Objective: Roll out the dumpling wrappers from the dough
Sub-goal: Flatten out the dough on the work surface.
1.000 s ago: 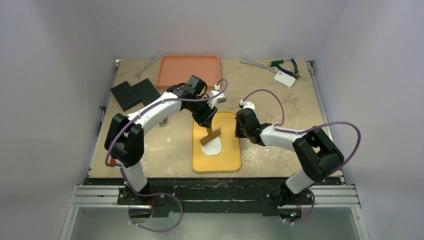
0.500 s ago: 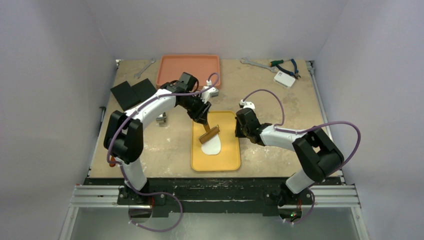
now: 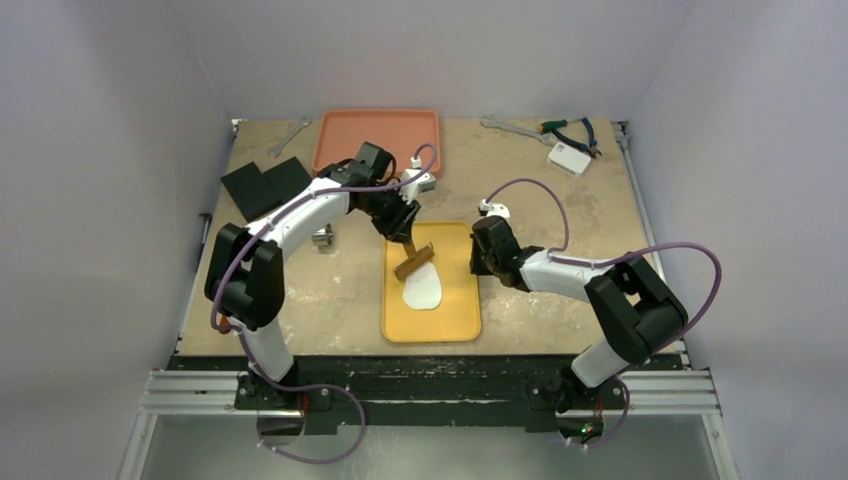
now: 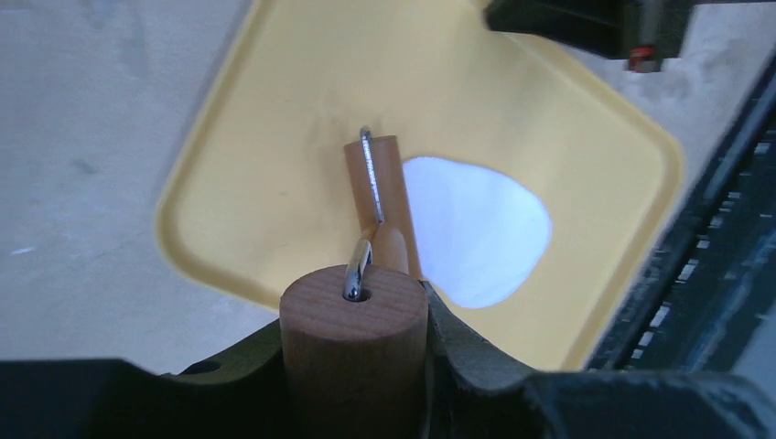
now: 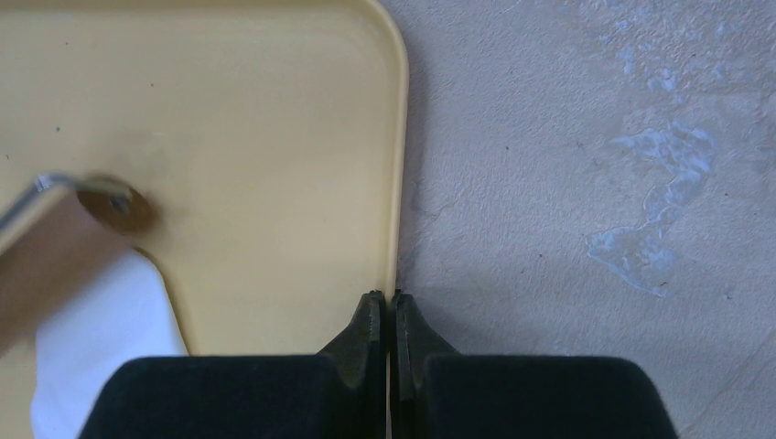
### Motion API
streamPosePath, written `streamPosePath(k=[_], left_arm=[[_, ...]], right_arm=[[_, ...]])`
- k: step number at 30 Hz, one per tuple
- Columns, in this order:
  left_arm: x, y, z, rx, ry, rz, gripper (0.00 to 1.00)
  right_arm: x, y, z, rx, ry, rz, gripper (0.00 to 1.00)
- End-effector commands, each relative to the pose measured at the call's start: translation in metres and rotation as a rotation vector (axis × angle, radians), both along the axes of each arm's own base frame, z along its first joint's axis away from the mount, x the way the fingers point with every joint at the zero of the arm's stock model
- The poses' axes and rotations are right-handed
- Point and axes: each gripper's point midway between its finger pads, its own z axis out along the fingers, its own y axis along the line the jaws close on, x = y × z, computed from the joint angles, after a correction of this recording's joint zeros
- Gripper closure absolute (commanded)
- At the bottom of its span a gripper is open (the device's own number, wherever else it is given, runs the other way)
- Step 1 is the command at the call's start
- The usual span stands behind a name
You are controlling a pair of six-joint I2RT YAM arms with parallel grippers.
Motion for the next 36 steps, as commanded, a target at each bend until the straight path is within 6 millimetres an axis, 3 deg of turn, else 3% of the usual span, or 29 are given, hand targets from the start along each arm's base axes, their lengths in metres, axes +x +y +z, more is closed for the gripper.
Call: streamPosePath(k=[1, 9, 14, 20, 25, 30, 36], left_arm=[[0.066, 0.082, -0.042, 0.396, -0.261, 0.108, 1.00], [0.067, 0.075, -0.036, 0.362, -0.253, 0.107, 1.00], [0.060, 0.044, 0.000, 0.218, -0.235, 0.093, 1.00], [0.003, -0.021, 0.045, 0.054, -0.189, -0.077, 1.00], [-0.025, -0.041, 0.067, -0.028, -0.131, -0.140, 1.00], [-0.043, -0.048, 0.065, -0.037, -0.106, -0.175, 1.00], [-0.061, -0.054, 0.032, -0.051, 0.041, -0.195, 1.00]], right_arm=[[-0.009, 0.000, -0.006, -0.023, 0.031, 0.033, 1.00], [-0.009, 0.000, -0.005, -0.023, 0.029, 0.035, 1.00], [-0.008, 0.000, -0.005, -0.023, 0.029, 0.035, 1.00], [-0.008, 0.001, -0.006, -0.024, 0.031, 0.035, 1.00], [-0.008, 0.001, -0.005, -0.020, 0.027, 0.034, 1.00], [-0.009, 0.001, -0.006, -0.023, 0.030, 0.035, 1.00], [-0.008, 0.000, -0.006, -0.023, 0.030, 0.034, 1.00]])
